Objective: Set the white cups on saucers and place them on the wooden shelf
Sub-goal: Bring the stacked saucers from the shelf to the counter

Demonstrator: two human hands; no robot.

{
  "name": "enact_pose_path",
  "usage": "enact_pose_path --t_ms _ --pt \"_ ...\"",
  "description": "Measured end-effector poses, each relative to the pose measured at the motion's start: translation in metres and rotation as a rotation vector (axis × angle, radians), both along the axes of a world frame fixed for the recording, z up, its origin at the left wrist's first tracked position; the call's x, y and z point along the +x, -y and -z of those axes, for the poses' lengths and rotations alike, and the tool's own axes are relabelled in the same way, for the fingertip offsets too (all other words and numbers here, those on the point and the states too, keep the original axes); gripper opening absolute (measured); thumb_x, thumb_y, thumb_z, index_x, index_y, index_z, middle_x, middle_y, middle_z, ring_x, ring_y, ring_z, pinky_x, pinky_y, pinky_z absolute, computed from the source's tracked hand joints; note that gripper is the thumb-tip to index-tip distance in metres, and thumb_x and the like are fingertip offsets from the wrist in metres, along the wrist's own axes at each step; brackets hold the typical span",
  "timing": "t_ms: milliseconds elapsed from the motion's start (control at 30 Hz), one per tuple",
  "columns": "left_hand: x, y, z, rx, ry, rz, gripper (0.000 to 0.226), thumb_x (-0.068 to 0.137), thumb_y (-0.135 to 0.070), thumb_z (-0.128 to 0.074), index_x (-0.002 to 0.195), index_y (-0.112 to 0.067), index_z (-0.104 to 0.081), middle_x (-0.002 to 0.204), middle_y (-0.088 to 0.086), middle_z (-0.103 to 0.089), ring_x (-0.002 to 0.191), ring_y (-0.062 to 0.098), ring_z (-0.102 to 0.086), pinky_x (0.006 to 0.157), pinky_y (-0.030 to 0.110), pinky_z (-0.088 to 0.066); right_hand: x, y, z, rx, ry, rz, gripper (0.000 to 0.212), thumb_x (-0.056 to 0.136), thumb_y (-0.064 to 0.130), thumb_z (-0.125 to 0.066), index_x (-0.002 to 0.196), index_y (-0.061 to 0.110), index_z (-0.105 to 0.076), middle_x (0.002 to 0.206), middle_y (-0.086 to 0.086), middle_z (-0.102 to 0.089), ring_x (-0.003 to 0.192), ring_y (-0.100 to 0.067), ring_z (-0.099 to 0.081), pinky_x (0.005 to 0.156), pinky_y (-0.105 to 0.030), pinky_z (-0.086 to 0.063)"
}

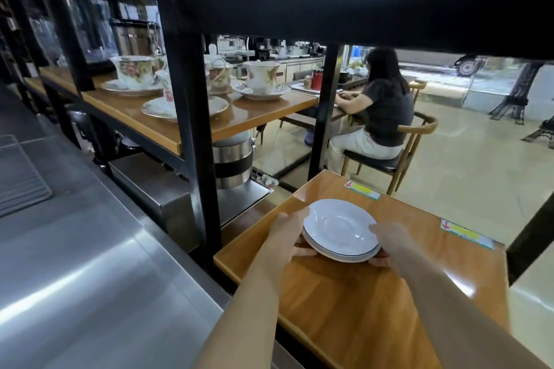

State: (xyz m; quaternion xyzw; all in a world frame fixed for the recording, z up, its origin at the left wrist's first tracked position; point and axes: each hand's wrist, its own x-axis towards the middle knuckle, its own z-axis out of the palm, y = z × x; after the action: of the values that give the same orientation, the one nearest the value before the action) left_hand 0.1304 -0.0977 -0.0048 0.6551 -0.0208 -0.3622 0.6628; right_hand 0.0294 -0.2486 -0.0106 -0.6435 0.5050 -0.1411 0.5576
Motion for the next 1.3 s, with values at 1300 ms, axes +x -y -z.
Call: enact_pose_path --t_ms 1300 --pt "-0.295 -0.393 0.003 0.113 0.057 -0.645 0.014 0.079 0.005 -0.061 0.089 0.001 -0.052 0.091 0.019 -0.062 0.068 0.028 -0.063 0.049 0.039 -0.059 -0.186 -0.334 0.014 -0.038 0.161 -0.814 0.015 0.081 0.012 -0.057 0.069 0.004 -0.051 0.063 -0.010 -0.054 0.043 -0.023 -0.048 0.034 -0.023 -0.042"
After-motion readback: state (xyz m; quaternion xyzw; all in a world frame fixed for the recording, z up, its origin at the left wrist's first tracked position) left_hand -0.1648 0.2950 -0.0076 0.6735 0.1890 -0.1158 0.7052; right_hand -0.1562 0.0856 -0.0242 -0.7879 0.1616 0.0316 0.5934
